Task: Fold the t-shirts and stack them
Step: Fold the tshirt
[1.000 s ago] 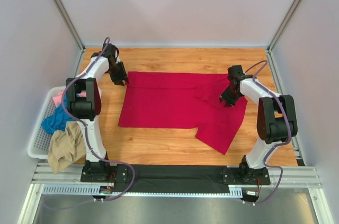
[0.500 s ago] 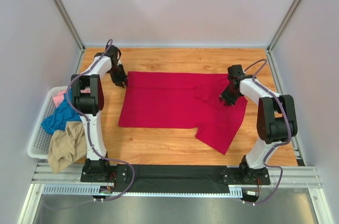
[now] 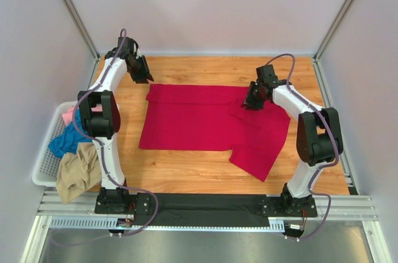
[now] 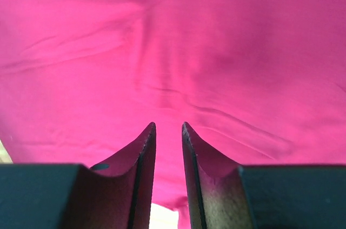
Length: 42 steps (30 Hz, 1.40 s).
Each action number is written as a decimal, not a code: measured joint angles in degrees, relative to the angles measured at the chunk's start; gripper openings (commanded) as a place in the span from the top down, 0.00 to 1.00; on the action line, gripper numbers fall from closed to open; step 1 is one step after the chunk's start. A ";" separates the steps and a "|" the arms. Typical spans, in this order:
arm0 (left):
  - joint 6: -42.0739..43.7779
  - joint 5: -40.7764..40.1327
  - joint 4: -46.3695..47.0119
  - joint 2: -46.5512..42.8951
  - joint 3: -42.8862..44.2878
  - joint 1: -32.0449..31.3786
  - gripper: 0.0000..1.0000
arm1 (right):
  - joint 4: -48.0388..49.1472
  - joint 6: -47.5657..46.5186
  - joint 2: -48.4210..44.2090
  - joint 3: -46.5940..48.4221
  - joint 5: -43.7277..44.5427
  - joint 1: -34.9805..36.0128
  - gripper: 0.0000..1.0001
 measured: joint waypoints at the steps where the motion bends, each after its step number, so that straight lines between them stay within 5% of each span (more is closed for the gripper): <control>1: 0.28 0.42 -0.31 1.25 2.56 -0.04 0.62 | 0.68 -0.46 0.42 0.00 -0.42 0.42 0.72; 13: 1.62 3.41 3.06 15.72 9.81 -0.04 0.61 | 4.17 -6.10 3.67 -5.70 0.48 -1.11 0.72; 26: 1.44 3.93 2.08 19.08 15.52 0.00 0.56 | 3.93 -6.97 2.64 -7.32 8.20 -1.73 0.71; 33: 1.75 3.78 -1.40 15.02 13.35 -0.13 0.50 | -2.38 -7.34 0.61 -4.87 11.19 -2.19 0.69; 37: 3.23 -4.28 -6.14 9.20 11.80 -1.86 0.50 | -3.34 -6.95 -1.88 -4.39 11.39 -2.21 0.70; 42: 3.82 -10.21 -5.25 -5.90 -2.47 -8.85 0.49 | -2.84 -4.00 -7.06 -9.77 5.44 -1.31 0.69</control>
